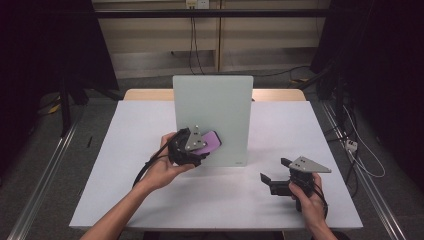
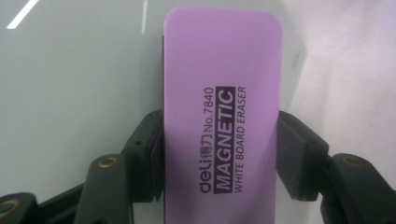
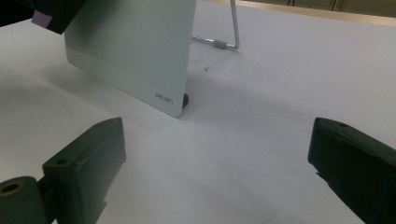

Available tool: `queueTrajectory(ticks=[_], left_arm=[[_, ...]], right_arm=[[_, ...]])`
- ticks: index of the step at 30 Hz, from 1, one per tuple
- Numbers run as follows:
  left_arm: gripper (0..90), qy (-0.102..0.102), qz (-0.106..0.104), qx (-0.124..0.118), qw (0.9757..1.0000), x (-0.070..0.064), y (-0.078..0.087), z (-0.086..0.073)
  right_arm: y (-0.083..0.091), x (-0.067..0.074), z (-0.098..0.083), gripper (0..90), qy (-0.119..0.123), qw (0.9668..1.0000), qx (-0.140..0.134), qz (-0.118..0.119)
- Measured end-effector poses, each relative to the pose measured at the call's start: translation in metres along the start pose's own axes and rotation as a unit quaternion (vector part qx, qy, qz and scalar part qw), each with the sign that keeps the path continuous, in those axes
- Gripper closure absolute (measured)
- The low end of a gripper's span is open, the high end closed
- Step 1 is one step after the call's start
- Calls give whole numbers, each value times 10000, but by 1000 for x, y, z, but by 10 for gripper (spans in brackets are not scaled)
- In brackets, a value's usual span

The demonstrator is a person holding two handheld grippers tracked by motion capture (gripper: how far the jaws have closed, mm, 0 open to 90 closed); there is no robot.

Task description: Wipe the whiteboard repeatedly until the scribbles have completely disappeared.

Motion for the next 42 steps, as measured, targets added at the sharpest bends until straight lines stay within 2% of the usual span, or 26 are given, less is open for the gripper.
queueTrajectory(ticks=[2, 5, 9, 10, 13, 24, 27, 33, 37, 42], left_arm=[[411, -100, -203, 113, 9997, -11, -10, -2], [411, -331, -314, 319, 9984, -24, -21, -5], [411, -342, -442, 407, 9976, -31, -27, -10], [411, -370, -429, 435, 9974, -31, -27, -12], [411, -261, -464, 413, 9977, -29, -23, -16], [410, -50, -318, 384, 9987, -19, -10, -30], [410, 48, -243, 311, 9992, -12, -4, -29], [410, 205, 30, 87, 9997, 11, 16, -22], [410, 308, 226, -67, 9992, 28, 30, -13], [410, 484, 483, -316, 9972, 52, 48, 2]], right_arm=[[0, 0, 0, 42, -1, 10000, -2, -3], [0, -1, 0, 42, 29, 10000, -1, -5], [2, -2, 0, 42, -21, 10000, -31, -20], [3, -3, 0, 42, -3, 10000, -31, -28], [3, -3, 0, 42, -6, 10000, -34, -27], [3, -3, 0, 41, -4, 10000, -33, -36], [3, -2, 0, 41, -7, 10000, -26, -31], [3, -3, 0, 41, -11, 10000, -24, -36], [2, -2, 0, 41, -8, 10000, -24, -34], [2, -2, 0, 41, -22, 10000, -19, -31]])
Point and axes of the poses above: each handheld gripper's, and its own axes: y roughly backward along the jaws, z roughly out of its top, x roughly to its left, the point moved 8 cm from there along -y, roughly forward along the jaws
